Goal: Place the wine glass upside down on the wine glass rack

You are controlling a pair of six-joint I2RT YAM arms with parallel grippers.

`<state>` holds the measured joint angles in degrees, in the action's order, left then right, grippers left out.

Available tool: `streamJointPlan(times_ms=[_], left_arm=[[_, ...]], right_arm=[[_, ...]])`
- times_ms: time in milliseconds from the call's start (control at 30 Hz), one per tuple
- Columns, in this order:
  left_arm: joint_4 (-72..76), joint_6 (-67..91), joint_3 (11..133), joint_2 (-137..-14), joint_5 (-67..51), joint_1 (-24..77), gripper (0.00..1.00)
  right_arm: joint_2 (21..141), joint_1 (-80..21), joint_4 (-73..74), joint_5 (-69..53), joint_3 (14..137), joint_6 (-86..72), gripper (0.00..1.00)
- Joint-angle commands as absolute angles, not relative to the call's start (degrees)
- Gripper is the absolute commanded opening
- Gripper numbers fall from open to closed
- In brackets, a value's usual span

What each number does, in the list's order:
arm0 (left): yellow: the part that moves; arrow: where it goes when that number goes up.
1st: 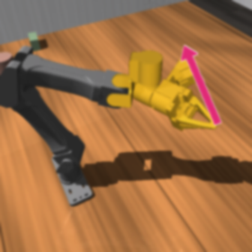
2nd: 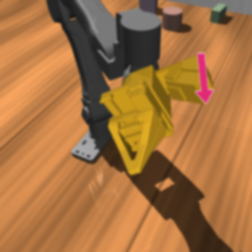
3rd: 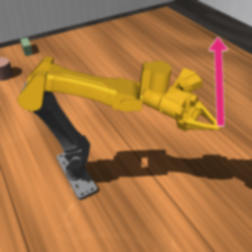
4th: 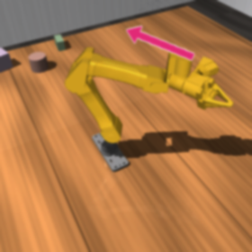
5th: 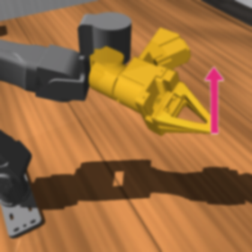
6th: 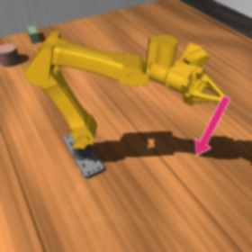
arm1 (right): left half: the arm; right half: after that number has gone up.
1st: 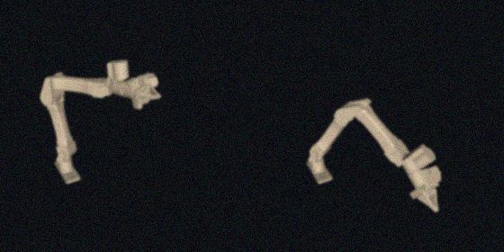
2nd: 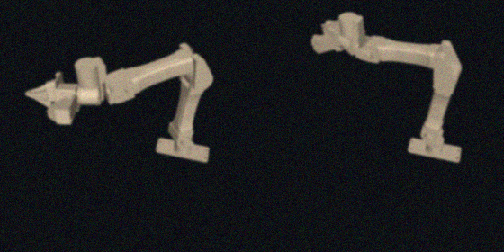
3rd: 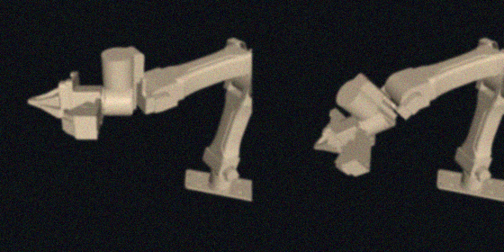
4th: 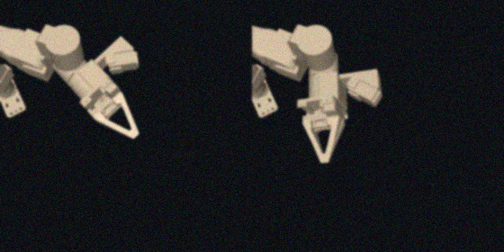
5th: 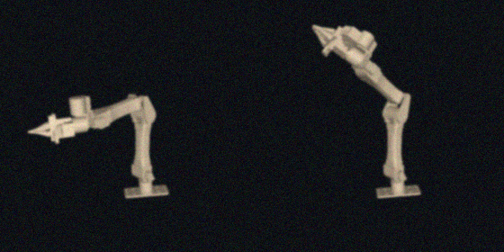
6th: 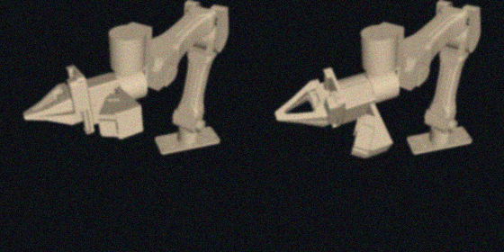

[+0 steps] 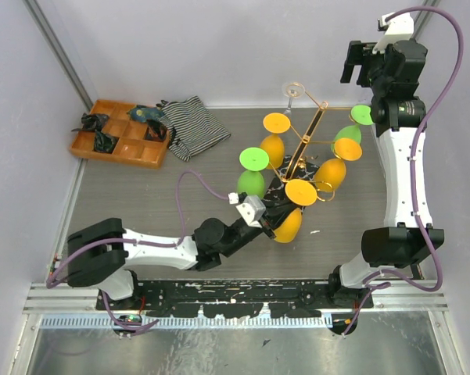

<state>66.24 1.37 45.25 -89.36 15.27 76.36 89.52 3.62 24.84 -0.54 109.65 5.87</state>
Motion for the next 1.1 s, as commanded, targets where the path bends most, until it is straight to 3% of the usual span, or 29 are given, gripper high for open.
streamJointPlan(times_ms=[0, 1067], left_arm=[[77.67, -1.16, 46.17, -91.99, 20.38, 76.82, 0.00], [76.15, 2.46, 50.99, -101.69, 15.10, 71.95, 0.00]], right_arm=[[86.49, 3.87, 21.27, -0.21, 109.84, 6.62, 0.95], [84.60, 3.87, 19.94, -0.73, 106.86, 7.92, 0.95]])
